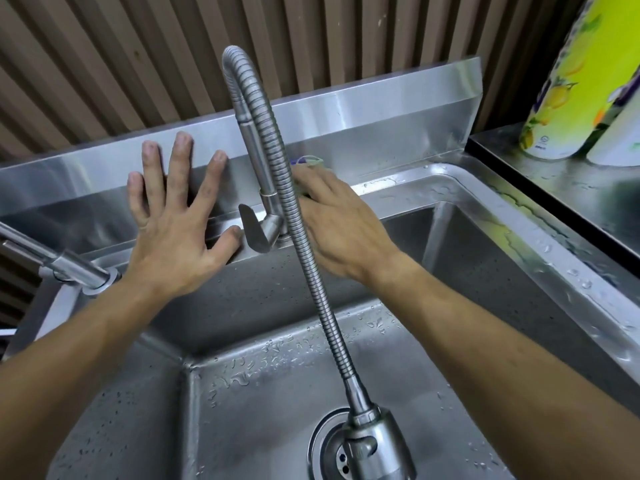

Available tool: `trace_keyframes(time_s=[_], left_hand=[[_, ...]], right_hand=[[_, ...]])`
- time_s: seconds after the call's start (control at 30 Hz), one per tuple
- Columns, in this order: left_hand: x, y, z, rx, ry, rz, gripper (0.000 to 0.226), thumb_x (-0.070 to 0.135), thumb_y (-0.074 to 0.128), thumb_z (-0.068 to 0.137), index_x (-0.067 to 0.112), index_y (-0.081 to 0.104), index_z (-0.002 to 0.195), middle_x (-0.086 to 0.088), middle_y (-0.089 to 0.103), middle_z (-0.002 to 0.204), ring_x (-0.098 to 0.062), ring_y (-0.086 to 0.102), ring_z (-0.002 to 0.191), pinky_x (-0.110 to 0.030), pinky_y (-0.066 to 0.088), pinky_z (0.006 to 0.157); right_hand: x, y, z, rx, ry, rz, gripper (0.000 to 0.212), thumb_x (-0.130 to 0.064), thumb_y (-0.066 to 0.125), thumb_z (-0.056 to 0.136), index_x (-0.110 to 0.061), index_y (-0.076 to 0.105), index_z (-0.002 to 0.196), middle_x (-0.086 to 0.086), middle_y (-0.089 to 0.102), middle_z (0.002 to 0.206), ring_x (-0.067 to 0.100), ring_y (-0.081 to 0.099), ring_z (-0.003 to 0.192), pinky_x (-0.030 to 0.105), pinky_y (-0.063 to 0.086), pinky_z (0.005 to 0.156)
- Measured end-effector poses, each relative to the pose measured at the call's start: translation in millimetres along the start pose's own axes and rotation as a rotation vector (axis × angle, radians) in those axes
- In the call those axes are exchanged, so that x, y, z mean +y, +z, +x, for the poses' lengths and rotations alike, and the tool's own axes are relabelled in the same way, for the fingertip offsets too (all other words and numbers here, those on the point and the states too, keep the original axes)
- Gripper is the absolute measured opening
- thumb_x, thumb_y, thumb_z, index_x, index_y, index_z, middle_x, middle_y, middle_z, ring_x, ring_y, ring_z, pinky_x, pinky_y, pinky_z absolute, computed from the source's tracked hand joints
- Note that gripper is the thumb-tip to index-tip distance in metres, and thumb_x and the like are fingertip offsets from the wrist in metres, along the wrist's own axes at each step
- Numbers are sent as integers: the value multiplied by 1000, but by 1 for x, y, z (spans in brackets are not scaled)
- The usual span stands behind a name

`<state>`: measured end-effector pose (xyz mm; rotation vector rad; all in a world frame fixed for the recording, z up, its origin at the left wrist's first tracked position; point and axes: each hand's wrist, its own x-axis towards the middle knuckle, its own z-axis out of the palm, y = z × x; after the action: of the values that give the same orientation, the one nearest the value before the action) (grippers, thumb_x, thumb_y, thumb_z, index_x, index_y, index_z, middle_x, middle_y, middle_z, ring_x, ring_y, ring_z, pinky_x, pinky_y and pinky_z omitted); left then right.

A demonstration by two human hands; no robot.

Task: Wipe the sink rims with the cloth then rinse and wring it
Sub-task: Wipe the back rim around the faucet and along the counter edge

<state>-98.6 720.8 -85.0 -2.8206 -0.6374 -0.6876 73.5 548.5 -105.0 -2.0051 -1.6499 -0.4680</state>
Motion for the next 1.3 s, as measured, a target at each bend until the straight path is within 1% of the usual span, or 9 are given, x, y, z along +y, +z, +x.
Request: trace_keyframes(time_s=[0.13, 0.33, 0.4, 0.53, 0.7, 0.8, 0.9, 1.07, 1.3], left_hand=[[0, -2, -2, -1, -11, 12, 92, 58, 37, 83, 36, 0, 164, -1, -20, 171, -30, -27, 154, -44, -23, 120], [0, -1, 0, 2, -3, 14, 91, 57, 37, 83, 37, 0, 164, -1, -20, 171, -36, -23, 155, -43, -24, 119], [-1, 0, -1, 10, -5, 19, 91, 56, 37, 83, 36, 0, 164, -1, -20, 171, -36, -23, 155, -43, -24, 119], [-1, 1, 0, 15, 2, 26, 91, 56, 38, 84, 36, 0, 164, -2, -19, 171, -37, -22, 155, -42, -25, 119], [-3, -1, -1, 11, 32, 52, 87, 54, 41, 89, 34, 2, 165, -3, -17, 172, -33, -21, 156, -45, -18, 122], [-5, -15, 13, 45, 205, 161, 83, 52, 34, 93, 19, 13, 165, -8, -5, 173, -27, -13, 159, -51, 2, 125], [-3, -33, 44, 57, 440, 250, 74, 45, 29, 97, 9, 28, 161, -12, 11, 172, -29, 2, 160, -49, 10, 126], [6, -35, 100, 29, 782, 321, 69, 36, 32, 103, 7, 16, 163, -12, 12, 172, -29, 5, 160, -48, 10, 129], [32, -7, 144, 129, 943, 366, 63, 30, 26, 107, 9, 11, 164, -9, 8, 173, -27, 8, 160, -44, 10, 129]], right_hand=[[3, -15, -16, -82, 179, -10, 46, -36, 30, 111, -18, 57, 142, 8, 41, 153, 23, 43, 139, 39, 33, 121], [-9, -20, -25, -25, 423, -1, 50, -40, 33, 109, -15, 53, 148, 16, 32, 161, 32, 31, 150, 46, 26, 126], [-23, -12, -19, -69, 368, 15, 52, -38, 29, 107, -13, 49, 147, 17, 28, 163, 33, 23, 154, 50, 17, 128], [-21, -1, -8, -236, 98, -8, 63, -43, 10, 108, -14, 40, 155, 6, 29, 168, 28, 20, 157, 46, 17, 129], [17, -33, -25, -230, 209, -69, 50, -37, 25, 112, -21, 39, 158, -2, 26, 169, 25, 17, 158, 37, 14, 128], [29, -45, -31, -181, 367, -92, 49, -34, 28, 111, -21, 41, 157, -4, 25, 170, 27, 18, 158, 41, 23, 127], [30, -42, -34, -116, 540, -97, 50, -33, 26, 112, -18, 39, 158, 2, 19, 172, 31, 14, 159, 45, 24, 126], [23, -36, -25, -62, 805, -125, 55, -35, 23, 111, -12, 29, 161, 17, 7, 172, 38, 5, 159, 49, 11, 129], [29, -32, -19, -204, 826, -286, 70, -46, 15, 110, 0, 10, 162, 29, 4, 168, 44, 8, 157, 50, 10, 129]])
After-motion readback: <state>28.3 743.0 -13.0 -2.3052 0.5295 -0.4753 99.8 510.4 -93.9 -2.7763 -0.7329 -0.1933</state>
